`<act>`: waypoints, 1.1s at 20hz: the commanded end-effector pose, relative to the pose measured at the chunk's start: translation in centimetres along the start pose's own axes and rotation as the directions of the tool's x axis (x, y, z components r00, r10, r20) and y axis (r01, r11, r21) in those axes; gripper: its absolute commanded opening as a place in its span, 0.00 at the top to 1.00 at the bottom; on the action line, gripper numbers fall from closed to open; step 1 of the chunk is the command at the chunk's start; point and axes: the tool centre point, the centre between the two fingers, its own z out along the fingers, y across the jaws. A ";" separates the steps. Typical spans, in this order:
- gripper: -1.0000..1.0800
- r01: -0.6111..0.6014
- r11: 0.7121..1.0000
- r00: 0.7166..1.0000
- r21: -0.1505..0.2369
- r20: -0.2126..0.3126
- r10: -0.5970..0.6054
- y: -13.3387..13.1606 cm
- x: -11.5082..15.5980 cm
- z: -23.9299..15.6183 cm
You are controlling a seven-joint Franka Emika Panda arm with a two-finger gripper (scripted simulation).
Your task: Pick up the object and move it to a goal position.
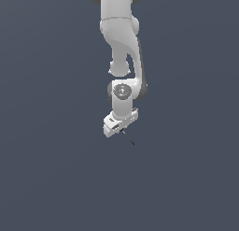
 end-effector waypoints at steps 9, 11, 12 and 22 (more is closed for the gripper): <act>1.00 0.005 0.998 0.996 -0.056 -0.090 -0.010 0.4 4.7 -3.9; 1.00 0.006 0.996 0.991 -0.085 -0.134 -0.017 0.4 6.9 -6.1; 1.00 0.006 0.995 0.987 -0.101 -0.160 -0.022 0.4 8.1 -7.3; 1.00 -0.031 0.953 0.884 -0.300 -0.454 -0.114 -1.5 20.3 -25.5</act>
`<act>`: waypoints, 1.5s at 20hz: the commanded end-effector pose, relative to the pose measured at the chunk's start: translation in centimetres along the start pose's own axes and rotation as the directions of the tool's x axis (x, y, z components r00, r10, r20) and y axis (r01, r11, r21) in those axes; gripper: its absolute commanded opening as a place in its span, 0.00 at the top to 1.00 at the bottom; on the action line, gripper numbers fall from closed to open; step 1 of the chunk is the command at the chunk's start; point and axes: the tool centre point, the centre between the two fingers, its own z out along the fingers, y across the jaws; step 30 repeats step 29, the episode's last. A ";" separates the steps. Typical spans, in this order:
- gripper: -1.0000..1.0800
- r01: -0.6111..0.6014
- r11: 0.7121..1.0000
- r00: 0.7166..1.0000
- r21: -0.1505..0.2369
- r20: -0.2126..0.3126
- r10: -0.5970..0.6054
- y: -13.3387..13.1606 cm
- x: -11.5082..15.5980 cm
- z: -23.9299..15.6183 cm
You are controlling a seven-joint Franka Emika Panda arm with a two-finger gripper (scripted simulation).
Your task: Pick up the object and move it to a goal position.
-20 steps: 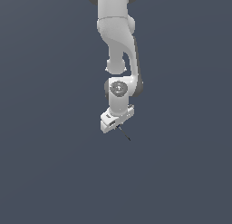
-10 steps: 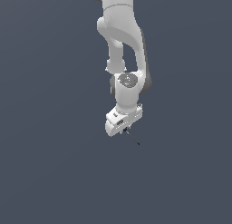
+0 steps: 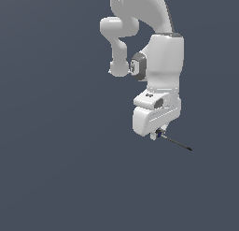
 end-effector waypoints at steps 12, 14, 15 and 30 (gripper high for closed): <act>1.00 -0.008 0.973 0.938 -0.232 -0.340 -0.073 -0.1 16.0 -17.9; 1.00 -0.012 0.968 0.928 -0.251 -0.364 -0.083 -0.3 17.0 -19.6; 1.00 -0.014 0.966 0.923 -0.260 -0.375 -0.087 -0.4 17.4 -20.3; 1.00 -0.026 0.951 0.894 -0.310 -0.432 -0.116 -1.2 19.7 -24.6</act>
